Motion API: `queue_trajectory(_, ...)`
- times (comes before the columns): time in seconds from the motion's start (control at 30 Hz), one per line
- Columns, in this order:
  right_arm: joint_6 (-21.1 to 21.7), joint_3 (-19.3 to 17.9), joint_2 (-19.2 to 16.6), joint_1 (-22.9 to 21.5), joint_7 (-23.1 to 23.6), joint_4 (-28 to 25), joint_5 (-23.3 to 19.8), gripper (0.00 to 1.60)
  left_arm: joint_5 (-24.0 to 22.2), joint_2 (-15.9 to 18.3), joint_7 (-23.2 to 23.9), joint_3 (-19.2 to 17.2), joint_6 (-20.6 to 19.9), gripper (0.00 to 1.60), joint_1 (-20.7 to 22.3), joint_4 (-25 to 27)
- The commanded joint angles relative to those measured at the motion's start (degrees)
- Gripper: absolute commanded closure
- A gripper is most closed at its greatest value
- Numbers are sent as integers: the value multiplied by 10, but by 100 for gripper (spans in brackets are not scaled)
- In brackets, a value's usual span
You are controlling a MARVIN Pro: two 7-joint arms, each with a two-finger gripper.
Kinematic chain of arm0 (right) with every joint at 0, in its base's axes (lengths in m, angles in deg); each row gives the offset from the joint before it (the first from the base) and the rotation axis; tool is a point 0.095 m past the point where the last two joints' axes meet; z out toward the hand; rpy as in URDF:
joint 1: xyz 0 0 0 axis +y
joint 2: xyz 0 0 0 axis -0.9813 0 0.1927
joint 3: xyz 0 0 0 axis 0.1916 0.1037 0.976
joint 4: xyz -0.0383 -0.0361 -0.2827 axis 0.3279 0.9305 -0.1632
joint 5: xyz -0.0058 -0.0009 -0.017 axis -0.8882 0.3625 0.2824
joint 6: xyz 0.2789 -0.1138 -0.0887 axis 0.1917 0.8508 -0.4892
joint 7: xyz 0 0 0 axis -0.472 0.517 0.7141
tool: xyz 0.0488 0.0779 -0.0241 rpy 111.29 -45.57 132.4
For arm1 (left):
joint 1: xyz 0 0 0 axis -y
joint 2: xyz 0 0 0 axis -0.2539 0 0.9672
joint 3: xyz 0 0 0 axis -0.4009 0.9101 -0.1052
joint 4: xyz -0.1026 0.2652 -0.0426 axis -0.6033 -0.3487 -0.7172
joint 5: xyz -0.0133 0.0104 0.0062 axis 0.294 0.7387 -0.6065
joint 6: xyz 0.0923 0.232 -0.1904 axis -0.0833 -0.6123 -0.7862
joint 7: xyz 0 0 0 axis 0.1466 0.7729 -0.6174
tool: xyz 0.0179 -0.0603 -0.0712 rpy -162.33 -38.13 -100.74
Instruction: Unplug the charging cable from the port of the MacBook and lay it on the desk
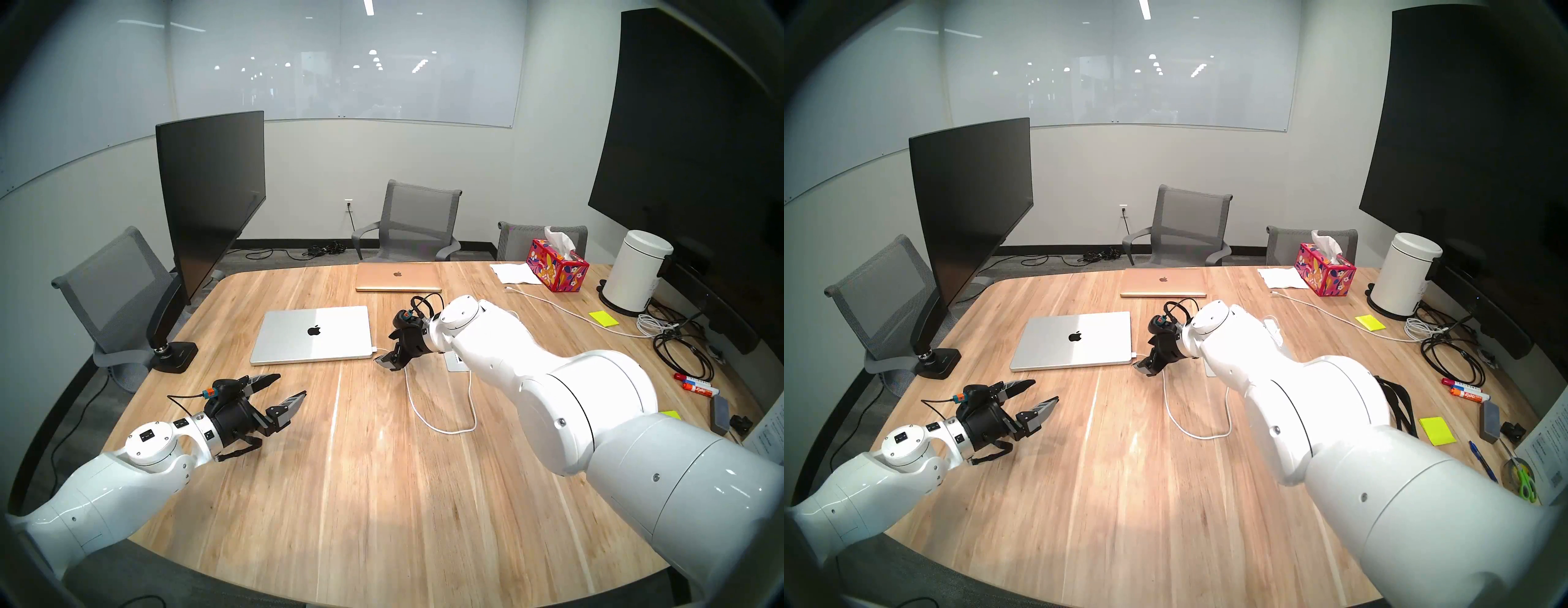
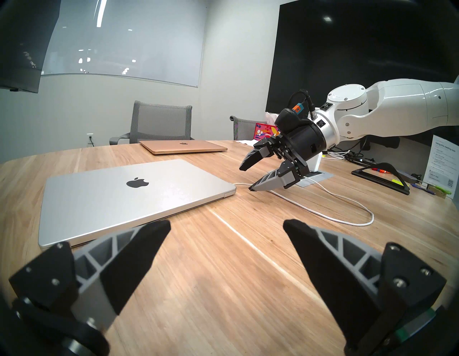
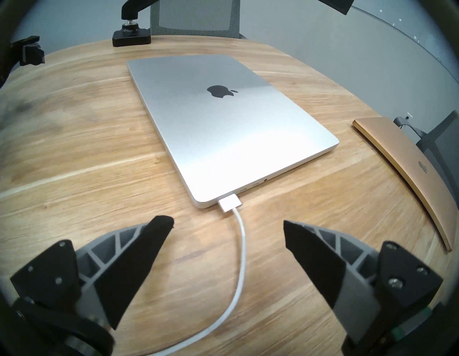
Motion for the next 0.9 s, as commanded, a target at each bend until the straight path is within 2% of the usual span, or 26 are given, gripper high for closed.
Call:
queue_trajectory(0.0, -4, -5, 9, -30, -3, 4, -4, 0, 0, 0, -1, -4, 6, 0, 3, 5)
queue_trajectory(0.87, -5, -17, 7, -29, -15, 27, 2, 0, 0, 0, -1, -3, 6, 0, 3, 5)
